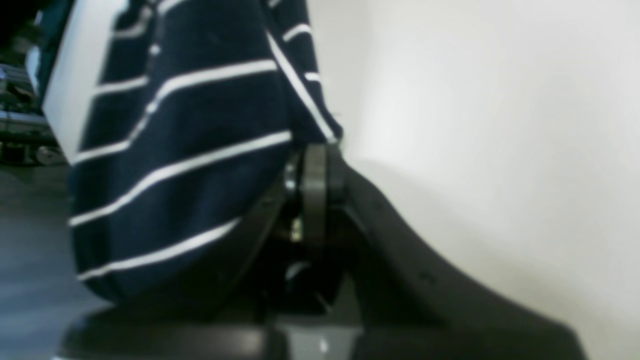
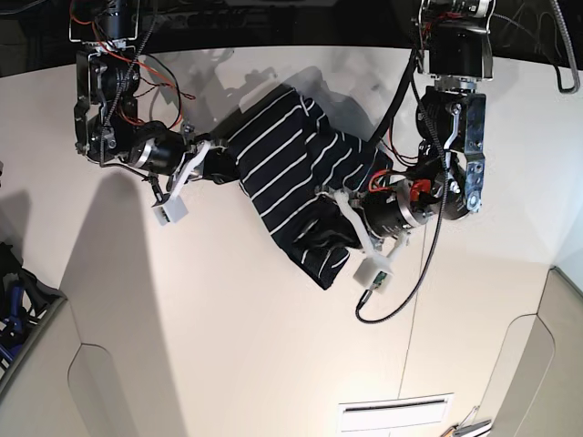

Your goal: Fold the T-shirt properly

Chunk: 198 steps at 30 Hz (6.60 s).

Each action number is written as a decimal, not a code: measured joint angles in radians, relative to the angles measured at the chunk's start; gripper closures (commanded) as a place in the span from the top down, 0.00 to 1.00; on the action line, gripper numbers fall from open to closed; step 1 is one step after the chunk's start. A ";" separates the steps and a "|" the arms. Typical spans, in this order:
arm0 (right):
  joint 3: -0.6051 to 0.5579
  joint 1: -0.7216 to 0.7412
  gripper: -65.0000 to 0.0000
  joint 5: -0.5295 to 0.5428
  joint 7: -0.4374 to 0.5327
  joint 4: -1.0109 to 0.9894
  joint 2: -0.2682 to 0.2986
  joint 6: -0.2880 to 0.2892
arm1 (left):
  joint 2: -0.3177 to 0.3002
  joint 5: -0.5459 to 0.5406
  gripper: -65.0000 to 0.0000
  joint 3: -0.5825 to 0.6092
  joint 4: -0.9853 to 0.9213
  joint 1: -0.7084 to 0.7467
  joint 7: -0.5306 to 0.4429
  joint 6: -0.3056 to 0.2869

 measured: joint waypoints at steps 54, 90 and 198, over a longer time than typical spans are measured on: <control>0.000 -0.069 0.00 0.063 0.035 0.003 0.000 0.001 | -0.067 0.146 0.13 -0.069 -0.001 0.183 -0.128 0.109; -0.002 -0.088 0.00 0.092 -0.019 0.011 -0.057 0.019 | -0.042 0.123 0.13 -0.131 -0.035 0.030 -0.006 0.082; -0.394 -0.616 0.00 -0.241 0.129 -0.324 0.344 -0.023 | -0.219 0.267 0.13 0.118 -0.646 0.719 -0.300 0.274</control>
